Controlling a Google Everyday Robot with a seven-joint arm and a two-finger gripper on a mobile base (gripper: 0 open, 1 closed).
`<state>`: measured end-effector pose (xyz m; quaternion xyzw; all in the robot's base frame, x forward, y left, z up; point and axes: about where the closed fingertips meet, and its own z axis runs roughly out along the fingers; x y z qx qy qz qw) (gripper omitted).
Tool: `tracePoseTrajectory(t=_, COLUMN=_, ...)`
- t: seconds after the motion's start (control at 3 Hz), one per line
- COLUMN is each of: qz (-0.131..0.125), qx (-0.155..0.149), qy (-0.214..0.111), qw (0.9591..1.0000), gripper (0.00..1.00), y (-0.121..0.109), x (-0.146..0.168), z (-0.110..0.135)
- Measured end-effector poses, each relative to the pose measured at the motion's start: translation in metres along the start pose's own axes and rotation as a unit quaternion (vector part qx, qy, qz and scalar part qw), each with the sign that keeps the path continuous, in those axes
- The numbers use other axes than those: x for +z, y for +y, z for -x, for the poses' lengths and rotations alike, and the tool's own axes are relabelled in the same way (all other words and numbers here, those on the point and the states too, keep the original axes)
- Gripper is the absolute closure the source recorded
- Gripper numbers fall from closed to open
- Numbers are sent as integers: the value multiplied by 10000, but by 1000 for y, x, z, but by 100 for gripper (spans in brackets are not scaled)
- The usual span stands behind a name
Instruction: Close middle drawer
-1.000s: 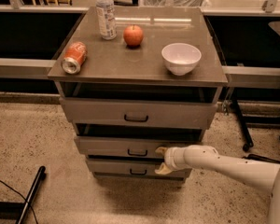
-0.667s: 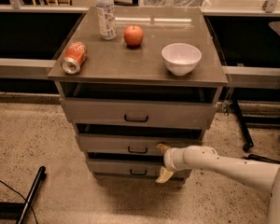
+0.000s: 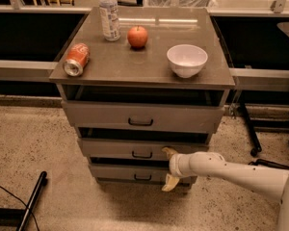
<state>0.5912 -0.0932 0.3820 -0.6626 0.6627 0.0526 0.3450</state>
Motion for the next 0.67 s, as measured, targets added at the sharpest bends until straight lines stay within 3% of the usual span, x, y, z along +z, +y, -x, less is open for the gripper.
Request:
tracePoseTrajectory(t=0.33, qz=-124, qx=-361, qy=-64, qw=9993, gripper=0, y=23, x=-72, z=6)
tracePoseTrajectory(t=0.67, qz=-90, qx=-364, qy=-53, qw=9993, gripper=0, y=26, x=-74, z=4)
